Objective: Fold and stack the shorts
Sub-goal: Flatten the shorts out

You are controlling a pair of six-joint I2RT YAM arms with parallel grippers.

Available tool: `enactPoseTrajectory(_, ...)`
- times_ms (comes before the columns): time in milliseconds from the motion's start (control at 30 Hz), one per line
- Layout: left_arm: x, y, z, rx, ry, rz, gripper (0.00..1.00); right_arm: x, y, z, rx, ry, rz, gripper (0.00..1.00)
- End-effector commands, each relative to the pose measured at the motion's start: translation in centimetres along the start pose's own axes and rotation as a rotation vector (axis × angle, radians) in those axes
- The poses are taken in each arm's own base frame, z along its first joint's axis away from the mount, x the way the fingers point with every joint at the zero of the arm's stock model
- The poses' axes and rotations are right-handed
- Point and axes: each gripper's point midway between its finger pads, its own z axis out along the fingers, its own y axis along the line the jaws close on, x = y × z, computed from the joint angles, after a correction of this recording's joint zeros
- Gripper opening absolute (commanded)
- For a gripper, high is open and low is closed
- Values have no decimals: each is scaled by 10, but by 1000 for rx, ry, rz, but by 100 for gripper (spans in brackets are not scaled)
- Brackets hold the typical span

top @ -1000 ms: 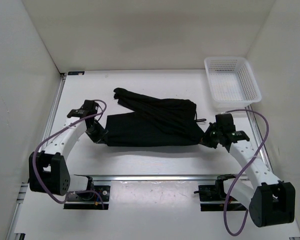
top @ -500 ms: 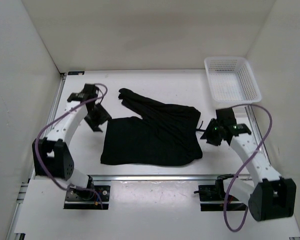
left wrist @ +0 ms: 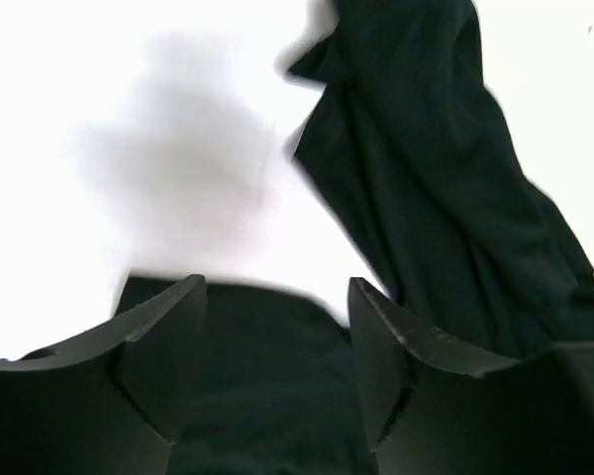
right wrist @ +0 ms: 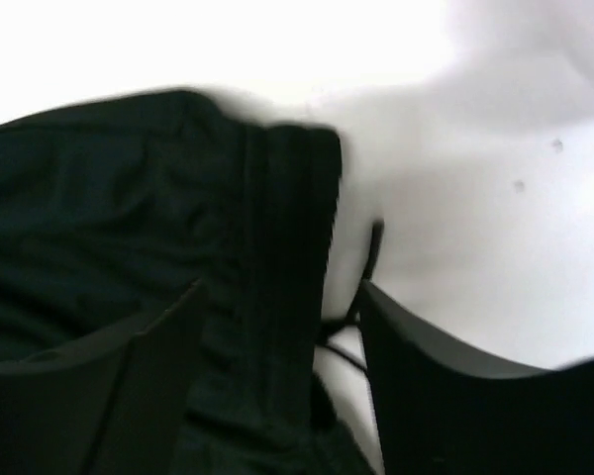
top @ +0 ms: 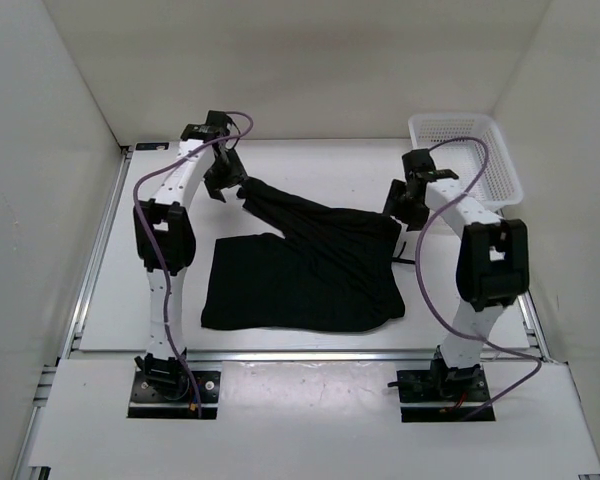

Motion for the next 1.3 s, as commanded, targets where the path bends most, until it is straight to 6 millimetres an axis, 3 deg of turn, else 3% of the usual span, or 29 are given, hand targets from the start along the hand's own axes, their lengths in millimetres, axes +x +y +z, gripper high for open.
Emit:
enactPoseTrajectory(0,-21,-13,-11,-3,-76,106,71,-19,13,9,-12,5,-115,70)
enactPoseTrajectory(133,-39,-25,13,-31,-138,174,75,-36,20,28,0,2,-146,72)
enactPoseTrajectory(267,-49,-37,36,8,-160,186,81,-42,27,51,-11,26,-156,72)
enactPoseTrajectory(400,-60,-54,50,72,-195,185,85,-39,38,58,-45,46,-164,48)
enactPoseTrajectory(433,-62,-56,53,76,-202,184,85,-39,38,58,-46,46,-164,29)
enactPoseTrajectory(500,-61,-70,58,144,-192,179,85,-38,40,58,-57,50,-163,7)
enactPoseTrajectory(533,-61,-75,57,169,-191,181,83,-38,40,58,-57,50,-163,2)
enactPoseTrajectory(667,-62,-87,59,229,-188,165,64,-45,43,46,-68,24,-163,0)
enactPoseTrajectory(700,-62,-91,56,247,-187,158,41,-44,47,43,-76,15,-171,0)
enactPoseTrajectory(767,-61,-92,55,255,-181,150,16,-43,47,40,-77,13,-160,0)
enactPoseTrajectory(800,-61,-93,55,256,-180,141,10,-45,48,35,-84,-3,-160,0)
enactPoseTrajectory(1033,-81,-71,2,178,-294,100,10,-56,48,7,-90,-72,-138,0)
enactPoseTrajectory(1100,-83,-58,-24,161,-321,85,10,-61,50,-4,-102,-100,-136,0)
enactPoseTrajectory(1133,-89,-51,-50,161,-363,83,10,-58,53,-6,-107,-100,-144,0)
enactPoseTrajectory(1233,-78,-34,-66,137,-353,73,10,-55,55,-20,-119,-116,-152,0)
enactPoseTrajectory(1267,-72,-27,-83,131,-361,71,10,-58,57,-29,-129,-137,-151,0)
